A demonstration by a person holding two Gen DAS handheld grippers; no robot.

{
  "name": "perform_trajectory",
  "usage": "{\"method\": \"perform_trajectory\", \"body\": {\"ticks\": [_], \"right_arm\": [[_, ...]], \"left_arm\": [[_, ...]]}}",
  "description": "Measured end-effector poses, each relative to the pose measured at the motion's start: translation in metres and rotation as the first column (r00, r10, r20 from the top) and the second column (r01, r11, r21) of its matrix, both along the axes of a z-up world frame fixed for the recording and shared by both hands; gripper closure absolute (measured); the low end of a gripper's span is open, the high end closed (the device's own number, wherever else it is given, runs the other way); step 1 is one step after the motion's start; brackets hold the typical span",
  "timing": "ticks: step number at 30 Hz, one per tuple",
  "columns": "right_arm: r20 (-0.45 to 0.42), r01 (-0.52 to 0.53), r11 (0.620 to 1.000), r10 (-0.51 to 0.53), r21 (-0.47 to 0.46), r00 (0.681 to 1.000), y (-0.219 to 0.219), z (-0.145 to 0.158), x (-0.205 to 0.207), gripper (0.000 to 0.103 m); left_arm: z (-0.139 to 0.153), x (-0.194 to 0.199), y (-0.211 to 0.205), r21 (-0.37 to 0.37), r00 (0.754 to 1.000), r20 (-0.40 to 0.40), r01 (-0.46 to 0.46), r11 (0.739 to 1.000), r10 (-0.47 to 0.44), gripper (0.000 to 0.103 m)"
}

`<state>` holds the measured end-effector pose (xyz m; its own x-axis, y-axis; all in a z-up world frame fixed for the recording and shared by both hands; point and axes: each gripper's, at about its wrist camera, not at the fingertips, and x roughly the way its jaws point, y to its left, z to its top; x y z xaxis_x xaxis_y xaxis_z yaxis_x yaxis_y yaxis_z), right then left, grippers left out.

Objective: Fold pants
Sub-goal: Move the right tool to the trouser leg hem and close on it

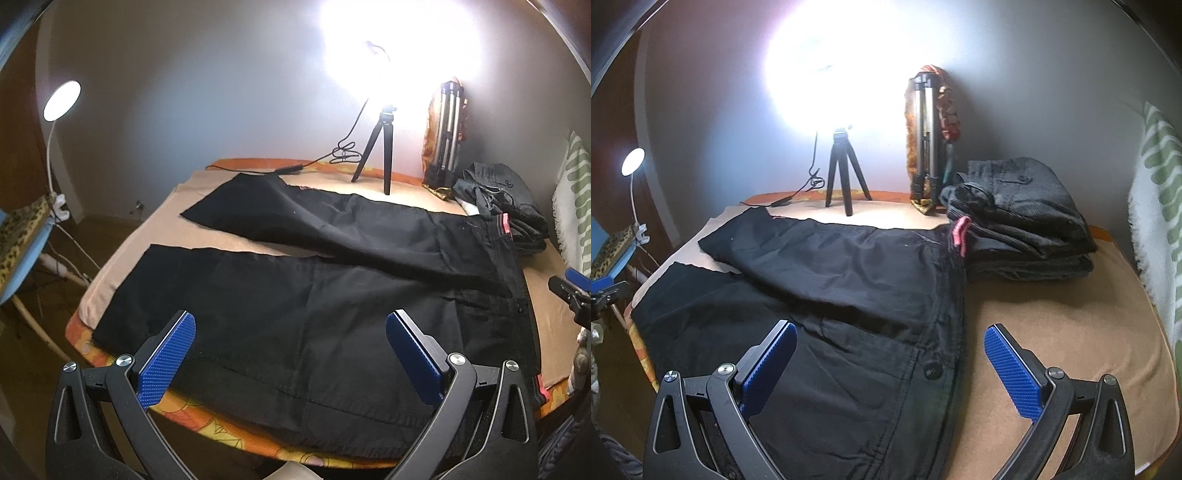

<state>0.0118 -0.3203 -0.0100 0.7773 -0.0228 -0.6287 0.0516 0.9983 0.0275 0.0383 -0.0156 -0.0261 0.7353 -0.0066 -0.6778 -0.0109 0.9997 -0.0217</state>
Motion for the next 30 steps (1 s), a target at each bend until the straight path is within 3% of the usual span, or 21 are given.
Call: {"method": "perform_trajectory", "body": {"ticks": [5,8,13,24,30], "right_arm": [[0.011,-0.059,0.998,0.059,-0.005,0.998,0.003,0.007,0.018,0.0],[0.016,-0.11,0.993,0.11,0.037,0.994,0.003,0.011,0.037,0.0],[-0.009,-0.19,0.98,0.191,0.058,0.981,0.008,0.016,0.091,0.002],[-0.236,-0.347,0.938,0.339,0.01,0.911,0.032,-0.01,0.239,0.019],[-0.327,-0.397,0.918,0.369,-0.021,0.87,0.045,-0.041,0.301,0.019]], "left_arm": [[-0.011,0.015,-0.001,-0.022,1.0,-0.01,-0.006,1.0,0.006,0.002],[-0.014,0.024,-0.003,-0.023,1.0,-0.023,-0.012,1.0,0.011,0.003],[-0.013,0.04,0.008,-0.043,0.998,-0.03,-0.051,0.998,0.05,0.006],[-0.01,0.087,0.02,-0.096,0.997,-0.041,-0.063,0.993,0.06,0.007],[-0.018,0.107,0.026,-0.104,0.993,-0.071,-0.104,0.989,0.097,0.007]]}}
